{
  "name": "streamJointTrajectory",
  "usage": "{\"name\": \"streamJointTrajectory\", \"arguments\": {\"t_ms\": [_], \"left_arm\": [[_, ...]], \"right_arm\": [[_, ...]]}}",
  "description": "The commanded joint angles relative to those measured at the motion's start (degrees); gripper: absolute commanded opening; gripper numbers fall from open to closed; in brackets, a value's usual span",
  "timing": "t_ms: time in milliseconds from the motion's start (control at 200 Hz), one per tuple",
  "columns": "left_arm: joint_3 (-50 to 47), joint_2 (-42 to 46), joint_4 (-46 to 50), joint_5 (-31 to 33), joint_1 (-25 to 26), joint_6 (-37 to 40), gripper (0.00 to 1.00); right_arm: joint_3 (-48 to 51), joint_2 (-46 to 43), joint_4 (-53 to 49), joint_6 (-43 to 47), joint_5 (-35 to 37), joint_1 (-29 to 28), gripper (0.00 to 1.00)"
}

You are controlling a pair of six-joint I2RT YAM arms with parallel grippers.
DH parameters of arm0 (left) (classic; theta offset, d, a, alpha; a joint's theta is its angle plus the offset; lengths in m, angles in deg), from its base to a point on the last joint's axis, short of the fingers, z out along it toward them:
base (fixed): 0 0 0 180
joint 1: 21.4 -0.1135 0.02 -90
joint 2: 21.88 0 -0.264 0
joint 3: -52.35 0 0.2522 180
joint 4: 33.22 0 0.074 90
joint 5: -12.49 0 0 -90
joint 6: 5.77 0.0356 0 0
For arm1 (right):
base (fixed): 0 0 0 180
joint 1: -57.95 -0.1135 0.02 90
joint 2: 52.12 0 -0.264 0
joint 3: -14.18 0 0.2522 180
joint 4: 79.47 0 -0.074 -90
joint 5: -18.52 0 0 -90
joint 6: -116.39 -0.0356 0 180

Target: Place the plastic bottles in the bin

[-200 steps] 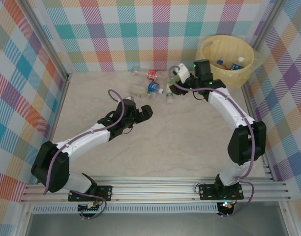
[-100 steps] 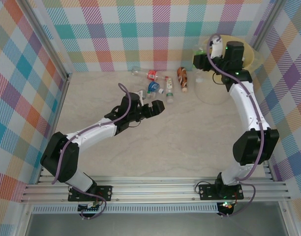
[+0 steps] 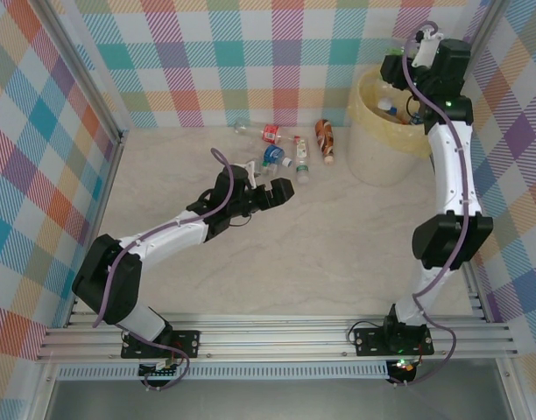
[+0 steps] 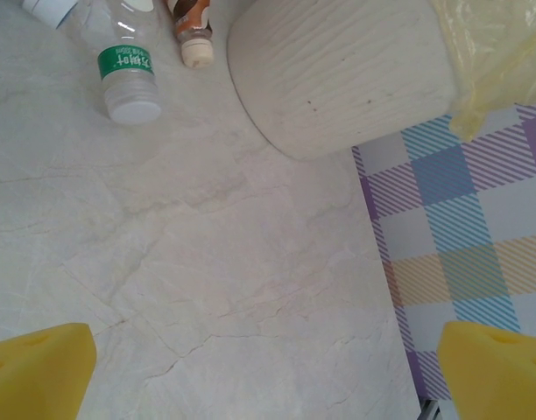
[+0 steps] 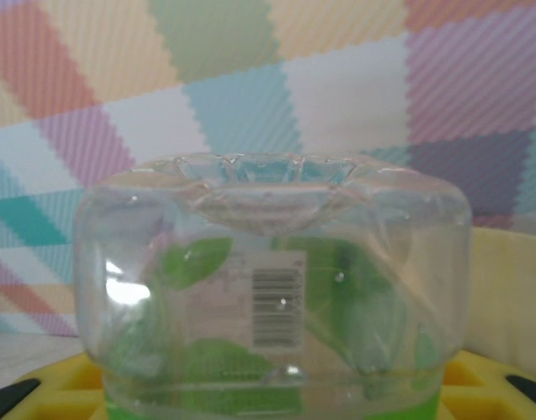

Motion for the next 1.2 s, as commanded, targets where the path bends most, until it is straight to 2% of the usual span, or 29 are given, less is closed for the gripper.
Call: {"name": "streamJointTrajectory", "arguments": {"t_ms": [0, 300, 620, 705, 815, 915, 1195], "left_arm": [[-1.31, 2.03, -0.73, 0.83, -0.31, 0.01, 1.00], [-1.74, 2.24, 0.20, 2.18, -0.28, -0.01, 1.00], [-1.62, 2.11, 0.81, 2.61, -0.27, -0.27, 1.00], [-1.72, 2.20, 1.03, 2.97, -0.27, -0.26, 1.00], [-1.69, 2.11, 1.29, 3.23, -0.28, -0.32, 1.00], [-1.77, 2.08, 1.38, 3.53, -0.27, -0.47, 1.00], [-1.51, 1.33, 2.60, 5.41, -0.27, -1.35, 1.00]], "right_arm": [[-4.50, 3.56, -5.37, 2.19, 5.67, 1.26, 0.44], [-8.82, 9.23, -10.25, 11.63, 22.28, 1.99, 0.44], [-10.31, 13.75, -9.32, 18.09, 33.59, 2.43, 0.45], [-10.72, 14.80, -9.02, 18.29, 36.70, 2.40, 0.49], [-11.16, 15.50, -9.35, 17.88, 39.25, 2.37, 0.60], [-11.31, 14.93, -10.10, 16.68, 39.38, 2.28, 0.69], [-11.06, 10.43, -12.42, 14.25, 37.80, 1.73, 0.83]]}}
